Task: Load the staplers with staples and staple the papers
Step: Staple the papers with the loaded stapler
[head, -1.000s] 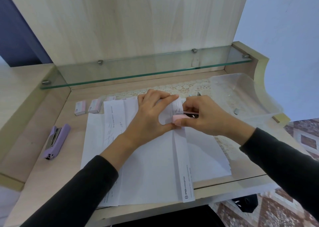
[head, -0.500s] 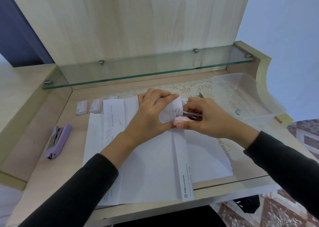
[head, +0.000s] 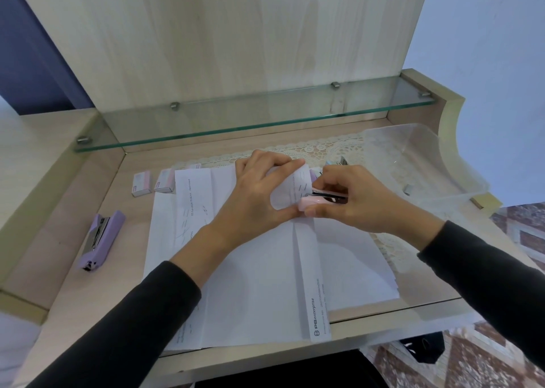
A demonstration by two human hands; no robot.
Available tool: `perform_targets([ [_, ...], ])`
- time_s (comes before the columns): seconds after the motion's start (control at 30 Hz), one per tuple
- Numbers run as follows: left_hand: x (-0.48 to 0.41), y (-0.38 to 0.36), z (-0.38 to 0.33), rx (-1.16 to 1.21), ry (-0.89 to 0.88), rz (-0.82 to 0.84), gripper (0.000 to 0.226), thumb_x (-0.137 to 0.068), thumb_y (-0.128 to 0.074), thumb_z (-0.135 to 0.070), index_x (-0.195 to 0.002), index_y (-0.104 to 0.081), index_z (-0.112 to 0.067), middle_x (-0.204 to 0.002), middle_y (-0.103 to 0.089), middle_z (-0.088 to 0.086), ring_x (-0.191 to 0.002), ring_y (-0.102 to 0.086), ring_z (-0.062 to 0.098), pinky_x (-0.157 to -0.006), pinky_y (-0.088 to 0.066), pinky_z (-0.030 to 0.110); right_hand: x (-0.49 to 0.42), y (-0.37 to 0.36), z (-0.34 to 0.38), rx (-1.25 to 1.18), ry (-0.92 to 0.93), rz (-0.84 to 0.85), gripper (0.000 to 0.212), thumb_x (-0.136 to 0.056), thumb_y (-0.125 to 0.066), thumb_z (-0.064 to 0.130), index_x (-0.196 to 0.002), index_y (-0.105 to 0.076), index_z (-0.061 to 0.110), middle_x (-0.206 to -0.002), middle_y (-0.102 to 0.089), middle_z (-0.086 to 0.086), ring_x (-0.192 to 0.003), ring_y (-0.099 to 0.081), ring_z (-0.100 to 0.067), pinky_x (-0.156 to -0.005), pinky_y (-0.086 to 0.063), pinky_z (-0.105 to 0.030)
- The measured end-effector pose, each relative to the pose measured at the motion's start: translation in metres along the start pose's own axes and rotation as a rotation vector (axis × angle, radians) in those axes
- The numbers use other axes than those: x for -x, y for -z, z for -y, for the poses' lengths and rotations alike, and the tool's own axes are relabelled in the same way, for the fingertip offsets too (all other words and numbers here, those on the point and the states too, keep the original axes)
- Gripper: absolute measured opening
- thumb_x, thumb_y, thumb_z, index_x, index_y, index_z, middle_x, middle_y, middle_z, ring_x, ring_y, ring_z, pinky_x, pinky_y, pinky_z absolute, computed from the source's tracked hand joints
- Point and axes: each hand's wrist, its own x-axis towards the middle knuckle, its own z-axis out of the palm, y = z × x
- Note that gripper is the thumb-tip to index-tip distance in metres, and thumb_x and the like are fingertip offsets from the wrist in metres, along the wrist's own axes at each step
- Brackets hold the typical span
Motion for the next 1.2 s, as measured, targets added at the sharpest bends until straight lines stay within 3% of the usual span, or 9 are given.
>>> perform_targets([
  [0.27, 0.003, 0.000, -0.001, 0.012, 0.005, 0.014, 0.059, -0.071, -0.070, -0.043, -0.116, -0.059, -0.007, -0.102, -0.059, 0.009, -0.099, -0.045, 0.017, -0.085, -0.021, 0.020, -0.001, -0.004, 0.003, 0.075, 0.011, -0.044, 0.046, -0.066, -0.065, 0.049, -0.063, -0.056, 0.004, -0.055, -0.039, 0.007, -0.053, -0.038, -0.008, -0.052, -0.029, -0.013],
  [0.37, 0.002, -0.001, -0.001, 0.015, 0.003, 0.012, 0.060, -0.069, -0.070, -0.045, -0.115, -0.060, -0.007, -0.101, -0.060, 0.009, -0.098, -0.045, 0.016, -0.085, -0.021, 0.020, 0.000, -0.005, 0.004, 0.097, 0.012, -0.059, 0.040, -0.071, -0.071, 0.040, -0.063, -0.056, 0.004, -0.055, -0.039, 0.005, -0.051, -0.035, -0.009, -0.051, -0.022, -0.015],
  [0.5, 0.001, -0.001, -0.002, 0.021, 0.005, 0.025, 0.061, -0.069, -0.069, -0.045, -0.115, -0.060, -0.006, -0.101, -0.060, 0.010, -0.098, -0.045, 0.016, -0.083, -0.021, 0.021, 0.001, -0.007, 0.000, 0.081, 0.016, -0.078, 0.041, -0.069, -0.072, 0.041, -0.062, -0.056, 0.004, -0.054, -0.037, 0.008, -0.053, -0.038, -0.009, -0.052, -0.028, -0.015],
  [0.67, 0.002, -0.002, 0.007, 0.015, 0.037, 0.075, 0.066, -0.068, -0.064, -0.047, -0.119, -0.058, -0.004, -0.103, -0.059, 0.011, -0.100, -0.043, 0.017, -0.082, -0.023, 0.025, 0.006, -0.007, -0.008, 0.121, -0.020, 0.038, 0.051, -0.066, -0.067, 0.058, -0.077, -0.063, 0.008, -0.068, -0.054, -0.003, -0.059, -0.042, -0.009, -0.054, -0.029, -0.015],
  [0.77, 0.002, -0.008, 0.013, 0.033, 0.097, 0.100, 0.073, -0.065, -0.063, -0.053, -0.120, -0.057, -0.006, -0.106, -0.058, 0.010, -0.102, -0.041, 0.016, -0.086, -0.023, 0.027, 0.011, -0.001, -0.012, 0.102, -0.081, 0.030, 0.044, -0.071, -0.069, 0.050, -0.085, -0.065, 0.009, -0.078, -0.061, -0.008, -0.068, -0.050, -0.017, -0.059, -0.035, -0.024],
  [0.9, 0.002, -0.018, 0.020, 0.076, 0.218, 0.146, 0.080, -0.061, -0.070, -0.053, -0.125, -0.054, -0.008, -0.110, -0.055, 0.009, -0.105, -0.037, 0.012, -0.089, -0.021, 0.027, 0.020, 0.007, -0.014, 0.099, -0.162, 0.052, 0.041, -0.077, -0.059, 0.051, -0.091, -0.064, 0.013, -0.084, -0.063, -0.003, -0.065, -0.049, -0.009, -0.057, -0.034, -0.019],
  [1.0, 0.000, -0.027, 0.021, 0.071, 0.312, 0.242, 0.078, -0.065, -0.072, -0.047, -0.130, -0.049, -0.011, -0.117, -0.051, 0.008, -0.113, -0.037, 0.017, -0.092, -0.015, 0.027, 0.025, 0.007, -0.015, 0.121, -0.223, 0.060, 0.045, -0.076, -0.050, 0.059, -0.091, -0.064, 0.018, -0.083, -0.064, -0.003, -0.070, -0.054, -0.015, -0.058, -0.037, -0.023],
  [1.1, 0.002, -0.034, 0.021, 0.002, 0.375, 0.292, 0.063, -0.075, -0.070, -0.041, -0.130, -0.049, -0.016, -0.125, -0.047, 0.003, -0.120, -0.034, 0.018, -0.093, -0.012, 0.024, 0.027, 0.004, -0.015, 0.153, -0.274, 0.086, 0.042, -0.082, -0.055, 0.049, -0.075, -0.057, 0.008, -0.068, -0.051, -0.006, -0.064, -0.046, -0.024, -0.054, -0.029, -0.026],
  [1.2, 0.004, -0.033, 0.018, -0.062, 0.364, 0.263, 0.049, -0.080, -0.066, -0.039, -0.123, -0.056, -0.017, -0.129, -0.047, 0.003, -0.124, -0.035, 0.019, -0.103, -0.008, 0.029, 0.029, 0.000, -0.013, 0.160, -0.301, 0.145, 0.036, -0.083, -0.061, 0.034, -0.075, -0.052, 0.000, -0.076, -0.049, -0.012, -0.072, -0.046, -0.027, -0.061, -0.035, -0.032],
])
